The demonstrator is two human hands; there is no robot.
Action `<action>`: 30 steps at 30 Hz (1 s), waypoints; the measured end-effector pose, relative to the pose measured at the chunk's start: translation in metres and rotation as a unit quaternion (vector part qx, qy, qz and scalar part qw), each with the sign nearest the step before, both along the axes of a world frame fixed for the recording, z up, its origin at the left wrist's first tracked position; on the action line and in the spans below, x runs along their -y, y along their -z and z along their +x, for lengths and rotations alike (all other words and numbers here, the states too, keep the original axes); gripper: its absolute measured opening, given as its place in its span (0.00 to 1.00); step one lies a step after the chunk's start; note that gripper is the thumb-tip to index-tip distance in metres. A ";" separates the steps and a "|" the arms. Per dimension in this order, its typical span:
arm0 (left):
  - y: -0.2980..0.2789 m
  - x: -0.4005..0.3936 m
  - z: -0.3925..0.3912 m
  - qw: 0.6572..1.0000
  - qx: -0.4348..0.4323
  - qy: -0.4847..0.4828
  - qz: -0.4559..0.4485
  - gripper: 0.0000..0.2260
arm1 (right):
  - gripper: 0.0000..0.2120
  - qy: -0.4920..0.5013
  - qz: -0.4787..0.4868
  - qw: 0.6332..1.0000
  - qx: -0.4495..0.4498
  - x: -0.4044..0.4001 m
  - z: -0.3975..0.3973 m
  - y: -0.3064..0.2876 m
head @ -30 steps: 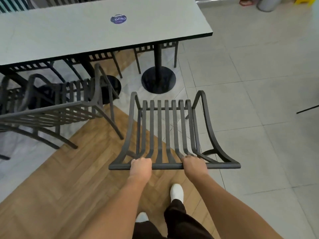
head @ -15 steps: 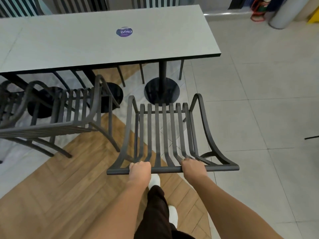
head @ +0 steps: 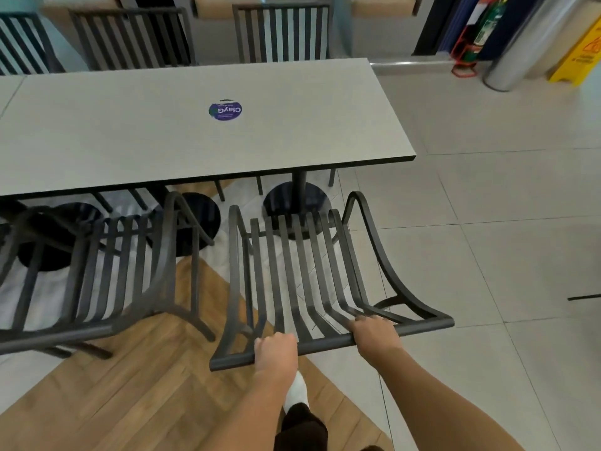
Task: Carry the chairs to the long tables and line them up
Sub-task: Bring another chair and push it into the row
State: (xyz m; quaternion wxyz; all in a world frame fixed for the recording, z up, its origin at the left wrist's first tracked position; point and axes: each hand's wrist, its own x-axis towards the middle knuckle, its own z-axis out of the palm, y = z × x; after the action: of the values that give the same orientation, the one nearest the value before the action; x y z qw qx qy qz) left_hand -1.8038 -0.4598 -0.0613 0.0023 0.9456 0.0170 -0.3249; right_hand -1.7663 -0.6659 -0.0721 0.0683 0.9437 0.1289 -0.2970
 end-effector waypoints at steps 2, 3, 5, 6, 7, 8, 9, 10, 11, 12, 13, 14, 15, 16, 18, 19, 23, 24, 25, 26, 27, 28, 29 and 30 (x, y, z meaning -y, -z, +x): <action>0.000 0.000 0.016 1.000 -0.008 0.003 0.001 0.11 | 0.17 0.003 -0.005 1.000 -0.001 0.001 0.017 0.002; -0.001 0.000 0.023 1.000 -0.012 0.002 0.000 0.11 | 0.18 0.004 -0.007 1.000 -0.002 0.001 0.024 0.003; 0.000 -0.001 0.035 1.000 -0.012 -0.001 -0.004 0.11 | 0.19 0.001 -0.009 1.000 0.001 0.000 0.037 0.005; 0.000 -0.001 0.041 1.000 -0.013 -0.004 -0.008 0.10 | 0.19 0.000 -0.010 1.000 0.001 -0.001 0.044 0.006; 0.000 -0.002 0.047 1.000 -0.012 -0.005 -0.010 0.10 | 0.19 0.000 -0.011 1.000 0.000 -0.002 0.051 0.006; 0.001 -0.003 0.053 1.000 -0.012 -0.007 -0.010 0.10 | 0.19 -0.002 -0.014 1.000 -0.001 -0.003 0.058 0.007; 0.001 -0.003 0.058 1.000 -0.014 -0.008 -0.009 0.10 | 0.19 -0.005 -0.019 1.000 -0.001 -0.004 0.064 0.007; 0.000 -0.004 0.063 1.000 -0.016 -0.008 -0.009 0.10 | 0.18 -0.007 -0.023 1.000 -0.004 -0.004 0.069 0.008; 0.000 -0.005 0.068 1.000 -0.018 -0.009 -0.009 0.10 | 0.18 -0.006 -0.024 1.000 -0.007 -0.005 0.074 0.008; -0.001 -0.005 0.073 1.000 -0.020 -0.010 -0.011 0.11 | 0.17 -0.006 -0.025 1.000 -0.011 -0.005 0.078 0.009; -0.001 -0.005 0.077 1.000 -0.021 -0.010 -0.012 0.11 | 0.16 -0.008 -0.024 1.000 -0.012 -0.005 0.081 0.009; -0.002 -0.005 0.080 1.000 -0.022 -0.010 -0.014 0.10 | 0.16 -0.011 -0.023 1.000 -0.015 -0.006 0.084 0.009; -0.003 -0.005 0.081 1.000 -0.025 -0.010 -0.017 0.10 | 0.16 -0.013 -0.022 0.999 -0.019 -0.006 0.087 0.008; -0.003 -0.006 0.083 0.999 -0.027 -0.011 -0.019 0.10 | 0.15 -0.017 -0.023 0.999 -0.024 -0.006 0.088 0.007; -0.003 -0.006 0.083 0.999 -0.027 -0.009 -0.019 0.10 | 0.16 -0.023 -0.023 0.999 -0.033 -0.006 0.090 0.006; -0.004 -0.006 0.083 0.999 -0.026 -0.008 -0.021 0.10 | 0.16 -0.025 -0.022 0.999 -0.036 -0.006 0.091 0.006; -0.009 -0.007 0.084 0.999 -0.023 -0.012 -0.037 0.10 | 0.17 -0.023 -0.016 0.998 -0.047 -0.006 0.092 0.004; -0.011 -0.007 0.085 0.999 -0.025 -0.017 -0.042 0.10 | 0.17 -0.019 -0.014 0.998 -0.056 -0.006 0.093 0.003; -0.012 -0.008 0.087 0.998 -0.034 -0.026 -0.051 0.10 | 0.16 -0.012 -0.007 0.998 -0.067 -0.005 0.095 0.002; -0.015 -0.009 0.090 0.996 -0.050 -0.040 -0.068 0.11 | 0.16 -0.002 0.007 0.997 -0.082 -0.005 0.098 0.000; -0.016 -0.010 0.093 0.991 -0.072 -0.062 -0.092 0.12 | 0.17 0.013 0.030 0.995 -0.099 -0.004 0.101 -0.002; -0.016 -0.011 0.096 0.984 -0.100 -0.088 -0.118 0.15 | 0.21 0.035 0.056 0.990 -0.124 -0.003 0.104 -0.005; -0.015 -0.012 0.100 0.976 -0.128 -0.110 -0.141 0.18 | 0.26 0.062 0.089 0.982 -0.155 0.000 0.107 -0.009; -0.016 -0.014 0.103 0.969 -0.154 -0.120 -0.154 0.22 | 0.31 0.092 0.124 0.970 -0.190 0.003 0.111 -0.014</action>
State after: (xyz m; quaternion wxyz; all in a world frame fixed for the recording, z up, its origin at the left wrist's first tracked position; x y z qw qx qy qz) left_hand -1.7006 -0.4460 -0.0458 0.1843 0.8632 0.0801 -0.4631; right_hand -1.6558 -0.6684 -0.0576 -0.1025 0.8789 0.0877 -0.4575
